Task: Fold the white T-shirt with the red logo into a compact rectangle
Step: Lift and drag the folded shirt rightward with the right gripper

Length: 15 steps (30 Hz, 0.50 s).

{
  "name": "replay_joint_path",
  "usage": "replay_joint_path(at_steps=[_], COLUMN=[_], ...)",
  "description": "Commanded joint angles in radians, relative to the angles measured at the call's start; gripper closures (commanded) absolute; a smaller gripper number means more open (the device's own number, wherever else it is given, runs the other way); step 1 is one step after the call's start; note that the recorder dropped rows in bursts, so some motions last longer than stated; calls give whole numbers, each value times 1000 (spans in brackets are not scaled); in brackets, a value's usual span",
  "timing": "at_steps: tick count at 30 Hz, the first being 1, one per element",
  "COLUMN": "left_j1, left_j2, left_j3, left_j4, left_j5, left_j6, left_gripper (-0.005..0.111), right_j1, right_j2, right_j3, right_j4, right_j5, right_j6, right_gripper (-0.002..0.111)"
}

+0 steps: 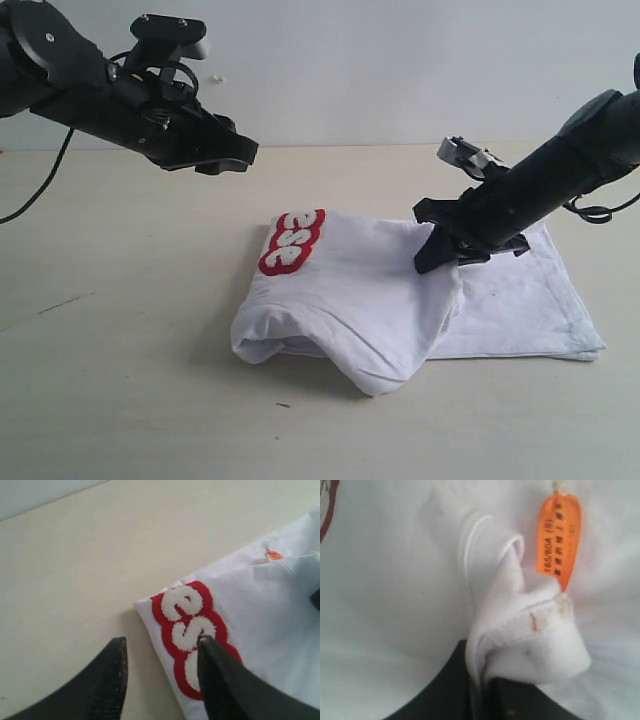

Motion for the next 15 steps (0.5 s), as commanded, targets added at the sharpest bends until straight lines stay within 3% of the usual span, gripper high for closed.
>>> replay_joint_path(at_steps=[1,10,15], left_j1=[0,0,0], left_j2=[-13,-7,-6], left_j3=[8,8,8], left_j4=[-7,-7,-9], left_j5=[-14,-16,-15], left_j6=[3,3,3], left_gripper=[62,62,62], right_j1=[1,1,1], right_j2=[-35,-182,-242], right_j3=[-24,-26,-62], right_j4=[-38,-78,-369], right_j5=[38,29,32], right_j6=[-16,14,243], right_gripper=[108,108,108])
